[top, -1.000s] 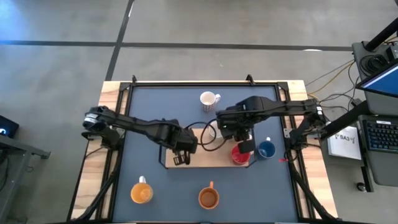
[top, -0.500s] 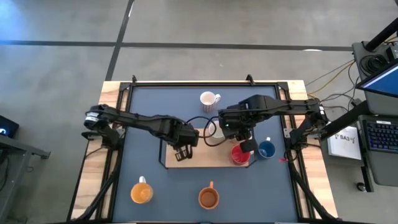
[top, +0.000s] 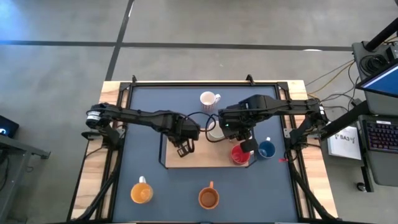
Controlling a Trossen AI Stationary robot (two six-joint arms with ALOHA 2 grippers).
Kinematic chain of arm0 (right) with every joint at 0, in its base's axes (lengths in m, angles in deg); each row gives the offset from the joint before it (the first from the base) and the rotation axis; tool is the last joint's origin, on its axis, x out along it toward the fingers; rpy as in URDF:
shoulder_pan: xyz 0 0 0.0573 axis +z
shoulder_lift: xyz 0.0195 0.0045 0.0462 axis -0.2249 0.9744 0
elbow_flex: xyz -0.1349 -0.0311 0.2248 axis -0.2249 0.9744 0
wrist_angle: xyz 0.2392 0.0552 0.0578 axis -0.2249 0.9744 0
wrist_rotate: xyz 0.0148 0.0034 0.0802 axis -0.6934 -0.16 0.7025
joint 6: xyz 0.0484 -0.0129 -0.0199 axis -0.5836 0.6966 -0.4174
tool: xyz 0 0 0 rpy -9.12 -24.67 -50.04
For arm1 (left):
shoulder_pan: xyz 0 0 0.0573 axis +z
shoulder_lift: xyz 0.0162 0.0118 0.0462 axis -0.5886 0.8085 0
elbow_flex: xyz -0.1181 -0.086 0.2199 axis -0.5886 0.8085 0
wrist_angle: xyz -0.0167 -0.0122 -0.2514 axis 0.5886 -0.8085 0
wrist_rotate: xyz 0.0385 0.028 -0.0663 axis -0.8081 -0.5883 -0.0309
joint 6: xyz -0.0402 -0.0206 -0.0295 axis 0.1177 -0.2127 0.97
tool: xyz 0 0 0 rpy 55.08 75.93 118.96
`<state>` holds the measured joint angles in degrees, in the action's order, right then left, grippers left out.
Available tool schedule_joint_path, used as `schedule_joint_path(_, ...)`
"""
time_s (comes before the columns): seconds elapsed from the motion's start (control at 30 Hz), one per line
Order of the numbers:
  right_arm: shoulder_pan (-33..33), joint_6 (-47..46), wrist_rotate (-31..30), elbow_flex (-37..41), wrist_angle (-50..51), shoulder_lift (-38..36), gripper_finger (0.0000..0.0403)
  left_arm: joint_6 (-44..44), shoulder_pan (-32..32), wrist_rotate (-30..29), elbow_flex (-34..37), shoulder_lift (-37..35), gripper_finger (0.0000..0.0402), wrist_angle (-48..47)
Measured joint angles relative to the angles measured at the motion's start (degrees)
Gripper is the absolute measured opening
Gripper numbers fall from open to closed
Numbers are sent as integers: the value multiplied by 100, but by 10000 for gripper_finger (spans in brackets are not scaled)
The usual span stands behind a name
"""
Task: Place coffee mugs
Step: Put the red gray patterned mug on the shelf, then put the red blue patterned mug on the shelf
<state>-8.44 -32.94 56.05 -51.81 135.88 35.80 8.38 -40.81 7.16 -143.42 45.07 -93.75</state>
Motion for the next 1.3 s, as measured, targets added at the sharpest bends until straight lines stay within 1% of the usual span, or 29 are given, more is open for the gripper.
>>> schedule_joint_path(0.23, 0, -48, -2, 0, 11, 0, 73, -9, 19, 4, 0, 155, 14, -19)
schedule_joint_path(0.43, 2, -53, -2, 0, 7, 0, 73, -365, 15, -34, -17, 308, 17, -19)
schedule_joint_path(0.6, 2, -55, -4, 0, 11, 0, 73, -421, 17, -84, -21, 332, 44, -3)
schedule_joint_path(0.77, 7, -55, -1, 0, -17, -13, 73, -486, 17, -80, -352, 319, 81, -281)
schedule_joint_path(0.93, 4, -55, -4, 0, -9, -11, 73, -509, 15, -83, -731, 311, 101, -453)
schedule_joint_path(1.0, 4, -51, -65, 0, -9, -13, 73, -583, -53, -228, -884, 294, 104, -445)
schedule_joint_path(1.2, -50, -98, -354, 0, -93, -11, 73, -697, -429, -987, -1205, 145, 105, -432)
schedule_joint_path(1.3, -161, -133, -404, 2, -347, -11, 73, -673, -701, -1340, -1307, 71, 105, -370)
